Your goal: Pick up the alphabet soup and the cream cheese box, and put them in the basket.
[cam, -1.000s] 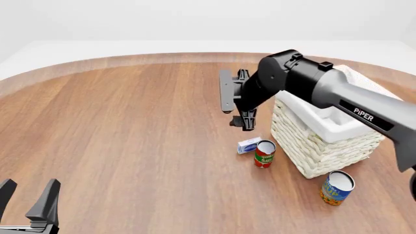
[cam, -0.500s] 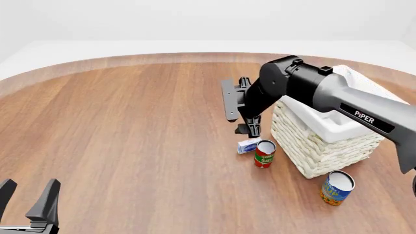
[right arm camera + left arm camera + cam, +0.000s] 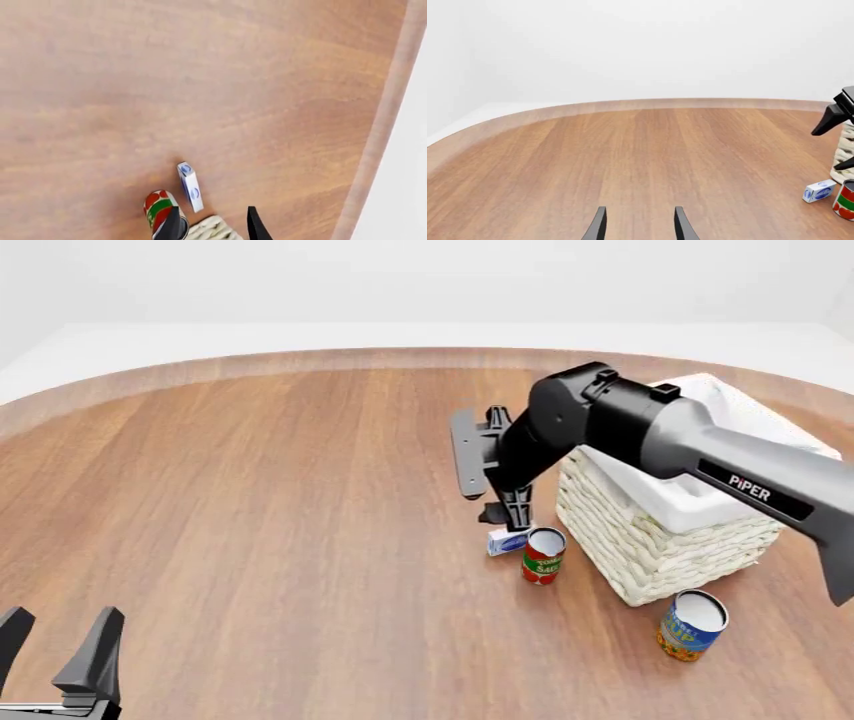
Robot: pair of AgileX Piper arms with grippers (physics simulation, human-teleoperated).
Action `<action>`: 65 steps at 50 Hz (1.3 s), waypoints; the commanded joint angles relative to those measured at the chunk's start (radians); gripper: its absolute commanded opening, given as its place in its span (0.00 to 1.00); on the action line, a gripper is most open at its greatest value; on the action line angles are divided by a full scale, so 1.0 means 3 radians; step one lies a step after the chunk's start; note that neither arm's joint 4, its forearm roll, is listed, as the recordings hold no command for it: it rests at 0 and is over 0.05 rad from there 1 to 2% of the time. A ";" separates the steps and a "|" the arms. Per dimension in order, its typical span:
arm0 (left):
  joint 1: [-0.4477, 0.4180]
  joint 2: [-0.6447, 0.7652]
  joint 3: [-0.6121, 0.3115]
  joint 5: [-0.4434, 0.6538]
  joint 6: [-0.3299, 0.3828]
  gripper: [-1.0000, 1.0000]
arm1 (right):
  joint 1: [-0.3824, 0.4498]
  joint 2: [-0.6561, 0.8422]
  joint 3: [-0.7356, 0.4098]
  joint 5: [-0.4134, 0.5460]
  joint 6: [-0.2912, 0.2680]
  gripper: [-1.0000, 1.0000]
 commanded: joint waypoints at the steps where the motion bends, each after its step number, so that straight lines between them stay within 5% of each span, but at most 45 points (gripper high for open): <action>1: 0.0000 0.0000 0.0000 0.0000 0.0000 1.00 | 0.0081 -0.0005 0.0000 -0.0010 0.0068 1.00; 38: 0.0000 0.0000 0.0000 0.0000 0.0000 1.00 | 0.0006 0.0109 0.0082 -0.0188 0.0029 1.00; 45: 0.0000 0.0000 0.0000 0.0000 0.0000 1.00 | 0.0205 0.0228 -0.0034 -0.0020 0.0223 1.00; 65: 0.0000 0.0000 0.0000 0.0000 0.0000 1.00 | 0.0127 0.0332 -0.0064 -0.0021 0.0015 1.00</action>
